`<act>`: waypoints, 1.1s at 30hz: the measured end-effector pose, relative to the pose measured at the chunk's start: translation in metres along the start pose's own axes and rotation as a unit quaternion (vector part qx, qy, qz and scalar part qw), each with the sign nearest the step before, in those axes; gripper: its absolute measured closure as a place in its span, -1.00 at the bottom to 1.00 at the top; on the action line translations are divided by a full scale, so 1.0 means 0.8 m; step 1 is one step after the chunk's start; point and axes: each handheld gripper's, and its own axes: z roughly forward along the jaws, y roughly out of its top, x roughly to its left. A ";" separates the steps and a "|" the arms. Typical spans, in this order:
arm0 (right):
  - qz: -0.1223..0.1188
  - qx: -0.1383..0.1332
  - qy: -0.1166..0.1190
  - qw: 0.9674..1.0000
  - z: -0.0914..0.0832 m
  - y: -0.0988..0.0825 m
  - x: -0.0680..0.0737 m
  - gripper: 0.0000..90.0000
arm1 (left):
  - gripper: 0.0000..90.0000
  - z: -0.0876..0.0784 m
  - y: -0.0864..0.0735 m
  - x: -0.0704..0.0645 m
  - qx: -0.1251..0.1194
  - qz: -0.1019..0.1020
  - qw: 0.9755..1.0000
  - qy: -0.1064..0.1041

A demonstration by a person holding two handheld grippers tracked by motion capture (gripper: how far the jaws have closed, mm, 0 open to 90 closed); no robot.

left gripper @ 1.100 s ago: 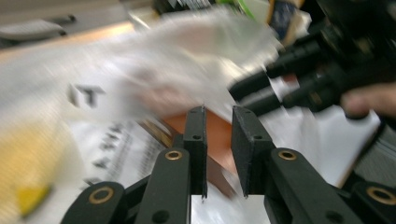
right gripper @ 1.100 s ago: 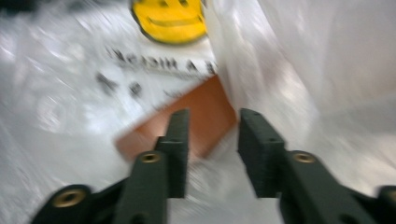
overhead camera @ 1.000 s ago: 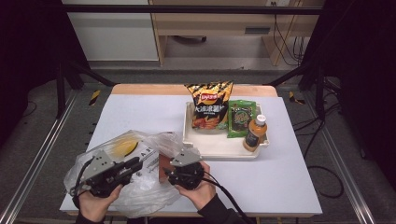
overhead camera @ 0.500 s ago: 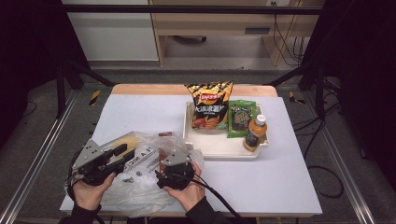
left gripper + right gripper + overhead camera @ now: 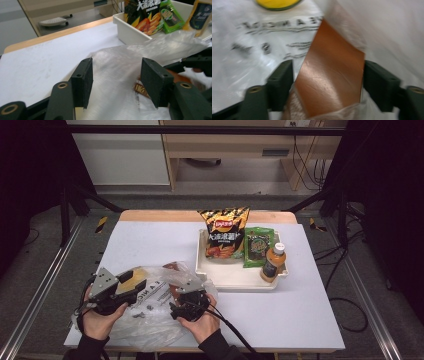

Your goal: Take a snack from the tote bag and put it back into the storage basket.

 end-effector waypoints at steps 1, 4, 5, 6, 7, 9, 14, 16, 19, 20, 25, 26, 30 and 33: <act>-0.004 0.002 -0.004 1.000 -0.002 0.001 -0.002 -0.18 | -0.04 -0.002 -0.002 0.003 0.001 -0.001 1.000 0.003; -0.013 0.011 -0.005 1.000 -0.006 0.003 -0.013 -0.04 | -0.05 -0.005 -0.011 0.009 0.006 -0.005 1.000 0.007; -0.012 0.012 0.000 1.000 -0.007 0.004 -0.016 -0.04 | -0.05 -0.005 -0.014 0.010 0.009 -0.007 1.000 0.008; -0.017 0.014 0.002 1.000 -0.008 0.004 -0.018 -0.04 | -0.05 -0.005 -0.018 0.011 0.013 -0.009 1.000 0.008; -0.025 0.014 0.002 1.000 -0.008 0.004 -0.019 -0.04 | -0.05 -0.003 -0.021 0.012 0.017 -0.010 1.000 0.007; -0.040 0.013 0.005 0.999 -0.008 0.003 -0.021 -0.04 | -0.05 -0.001 -0.025 0.012 0.025 -0.011 1.000 0.007; -0.052 0.003 0.021 0.998 -0.013 0.002 -0.022 -0.13 | -0.05 0.000 -0.025 0.010 0.027 -0.004 1.000 0.002; -0.050 -0.008 0.026 0.998 -0.017 0.003 -0.023 -0.15 | -0.07 -0.001 -0.023 0.010 0.025 -0.001 1.000 0.006; -0.053 -0.005 0.025 0.998 -0.017 0.003 -0.022 -0.16 | -0.10 -0.014 -0.017 0.015 0.011 0.001 1.000 0.007; -0.055 -0.004 0.024 0.998 -0.015 0.003 -0.022 -0.15 | -0.14 -0.017 -0.014 0.016 0.010 0.000 1.000 0.004; -0.056 0.000 0.022 0.998 -0.009 0.002 -0.021 -0.15 | -0.19 -0.025 -0.011 0.014 0.009 -0.001 1.000 -0.008; -0.055 0.000 0.022 0.998 -0.010 0.002 -0.021 -0.17 | -0.17 -0.028 -0.009 0.012 0.004 -0.001 1.000 -0.008; -0.054 -0.010 0.028 0.998 -0.015 0.003 -0.020 -0.22 | -0.18 -0.034 -0.001 -0.005 -0.007 0.018 1.000 -0.010; -0.052 -0.010 0.028 0.998 -0.015 0.003 -0.020 -0.23 | -0.30 -0.018 -0.003 -0.016 0.031 0.044 0.999 0.000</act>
